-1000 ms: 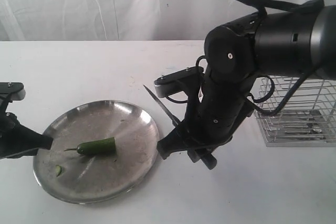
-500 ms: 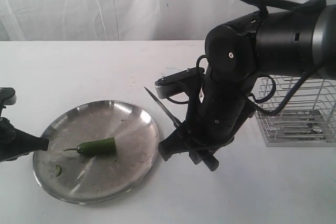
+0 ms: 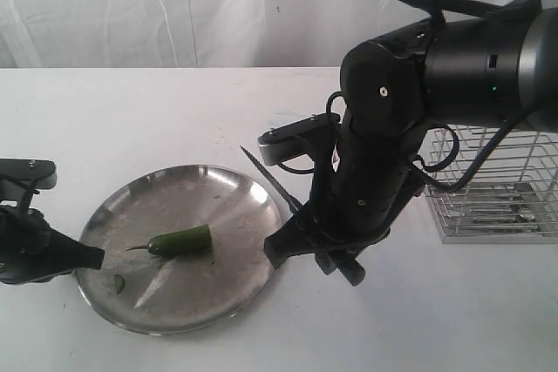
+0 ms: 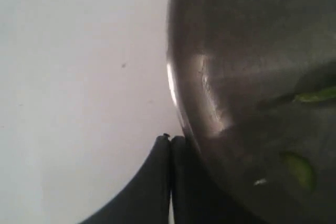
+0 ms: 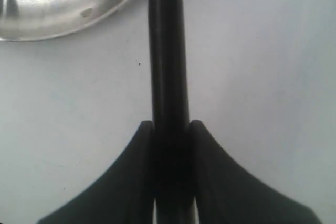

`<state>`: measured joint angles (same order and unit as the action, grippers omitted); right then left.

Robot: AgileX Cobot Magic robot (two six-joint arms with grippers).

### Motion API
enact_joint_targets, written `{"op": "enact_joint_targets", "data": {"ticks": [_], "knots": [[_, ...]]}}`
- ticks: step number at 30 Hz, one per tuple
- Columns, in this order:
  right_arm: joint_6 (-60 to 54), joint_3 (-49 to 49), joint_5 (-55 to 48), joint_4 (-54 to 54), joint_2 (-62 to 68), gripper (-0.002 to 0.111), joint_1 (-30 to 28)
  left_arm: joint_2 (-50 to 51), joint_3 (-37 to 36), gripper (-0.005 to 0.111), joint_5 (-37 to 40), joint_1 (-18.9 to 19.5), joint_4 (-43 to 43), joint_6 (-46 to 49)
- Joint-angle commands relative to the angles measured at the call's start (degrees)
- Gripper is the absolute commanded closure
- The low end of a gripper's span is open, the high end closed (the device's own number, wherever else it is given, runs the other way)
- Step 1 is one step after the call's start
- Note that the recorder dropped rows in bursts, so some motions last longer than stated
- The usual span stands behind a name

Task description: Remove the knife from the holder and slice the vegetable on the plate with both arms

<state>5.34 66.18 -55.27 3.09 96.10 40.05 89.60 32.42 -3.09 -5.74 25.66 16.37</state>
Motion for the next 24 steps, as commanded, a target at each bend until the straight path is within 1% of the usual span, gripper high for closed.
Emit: {"op": "enact_joint_targets", "data": {"ticks": [1,8,11,15,18,21,22,23,24], "knots": [[-0.7,0.4,0.1,-0.1,-0.7,0.108,-0.3,-0.1,-0.3,0.107,1.1,-3.4,0.5,0.2],[-0.5,0.4,0.1,-0.1,-0.7,0.108,-0.3,-0.1,-0.3,0.107,1.0,-4.2,0.3,0.4],[-0.7,0.4,-1.3,-0.1,-0.8,0.108,-0.3,-0.5,-0.3,0.107,0.6,-4.0,-1.4,3.4],[-2.9,0.4,-5.1,-0.3,-2.7,0.108,-0.2,-4.5,0.9,0.107,1.9,-4.0,-1.4,5.8],[-3.7,0.4,-6.1,-0.2,-4.8,0.108,-0.2,-8.7,2.7,0.107,2.7,-4.0,-1.4,8.7],[-3.7,0.4,-6.4,-0.1,-5.9,0.108,-0.2,-11.9,4.5,0.107,4.2,-4.3,-3.1,15.2],[-3.7,0.4,-6.4,-0.1,-6.0,0.108,-0.2,-12.4,5.3,0.107,7.1,-4.4,-5.1,20.2],[-3.7,0.4,-6.3,-0.1,-6.1,0.108,-0.2,-12.5,5.7,0.107,9.3,-5.0,-5.5,22.9],[-3.7,0.4,-6.3,-0.1,-6.1,0.108,-0.2,-12.1,6.0,0.107,9.8,-5.5,-5.1,25.3]]}}
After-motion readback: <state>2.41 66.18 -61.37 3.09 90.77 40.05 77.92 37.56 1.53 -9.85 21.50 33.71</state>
